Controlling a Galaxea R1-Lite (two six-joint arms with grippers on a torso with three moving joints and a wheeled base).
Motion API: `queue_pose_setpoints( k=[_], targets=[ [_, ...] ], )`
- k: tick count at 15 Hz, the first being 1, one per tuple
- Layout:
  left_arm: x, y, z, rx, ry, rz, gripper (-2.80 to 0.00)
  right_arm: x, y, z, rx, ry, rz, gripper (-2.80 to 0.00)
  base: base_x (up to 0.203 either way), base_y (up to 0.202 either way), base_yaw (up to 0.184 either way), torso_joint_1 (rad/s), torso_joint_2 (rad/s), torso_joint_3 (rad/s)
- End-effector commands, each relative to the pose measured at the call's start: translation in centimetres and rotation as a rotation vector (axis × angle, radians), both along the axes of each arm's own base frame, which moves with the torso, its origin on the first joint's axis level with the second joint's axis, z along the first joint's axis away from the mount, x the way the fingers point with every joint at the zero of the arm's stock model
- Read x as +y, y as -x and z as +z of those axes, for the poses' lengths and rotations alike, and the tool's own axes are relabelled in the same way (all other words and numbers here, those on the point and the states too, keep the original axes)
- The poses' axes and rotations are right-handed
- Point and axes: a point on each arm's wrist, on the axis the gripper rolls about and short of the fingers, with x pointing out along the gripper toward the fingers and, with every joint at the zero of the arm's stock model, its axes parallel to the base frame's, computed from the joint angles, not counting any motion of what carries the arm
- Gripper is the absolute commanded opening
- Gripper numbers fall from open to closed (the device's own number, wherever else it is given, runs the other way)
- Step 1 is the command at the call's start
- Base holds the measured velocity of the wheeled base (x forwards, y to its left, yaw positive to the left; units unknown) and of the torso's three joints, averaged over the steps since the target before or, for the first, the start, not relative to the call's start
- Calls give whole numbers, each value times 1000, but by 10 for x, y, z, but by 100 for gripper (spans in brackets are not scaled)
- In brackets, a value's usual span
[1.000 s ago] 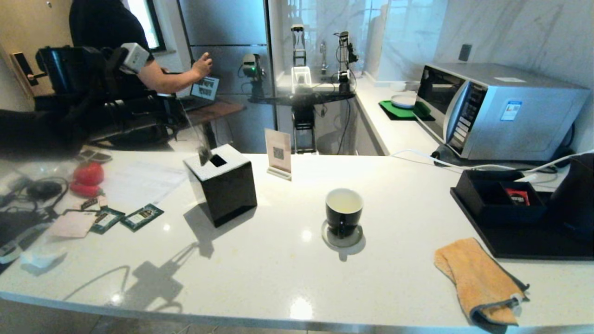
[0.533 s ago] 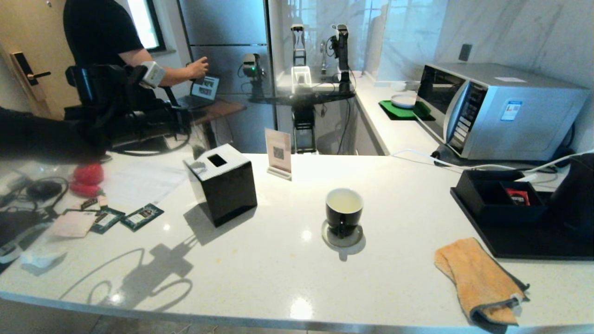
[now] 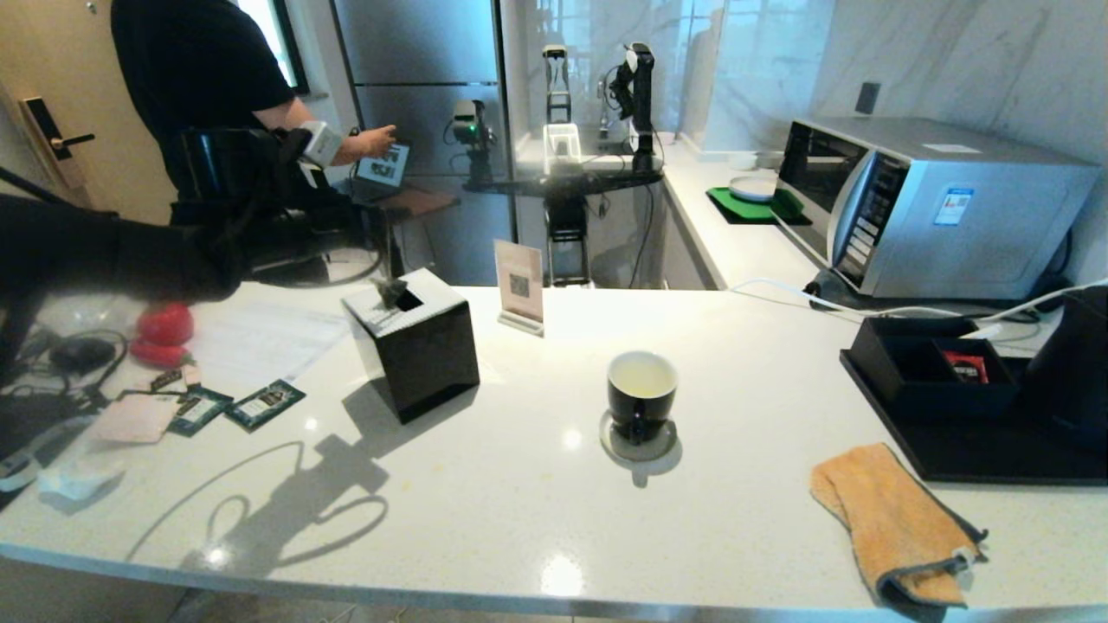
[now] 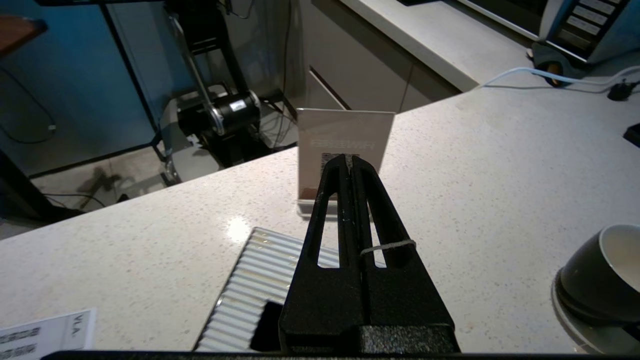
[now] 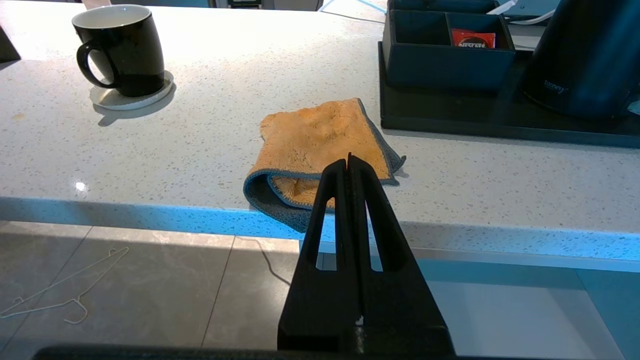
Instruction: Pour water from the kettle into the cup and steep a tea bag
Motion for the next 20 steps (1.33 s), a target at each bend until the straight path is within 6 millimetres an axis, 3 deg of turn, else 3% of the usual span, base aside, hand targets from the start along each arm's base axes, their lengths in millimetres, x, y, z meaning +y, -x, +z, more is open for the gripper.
queue_pose_setpoints(
  k=[1,20],
  targets=[
    [-6,-5,-6,9,1,-16,-280,0,0,0,1,1,0,-280,0,0,0,0,0,0],
    [8,-8,-25,82,1,23,-280,0,0,0,1,0,0,-280,0,0,0,0,0,0]
  ],
)
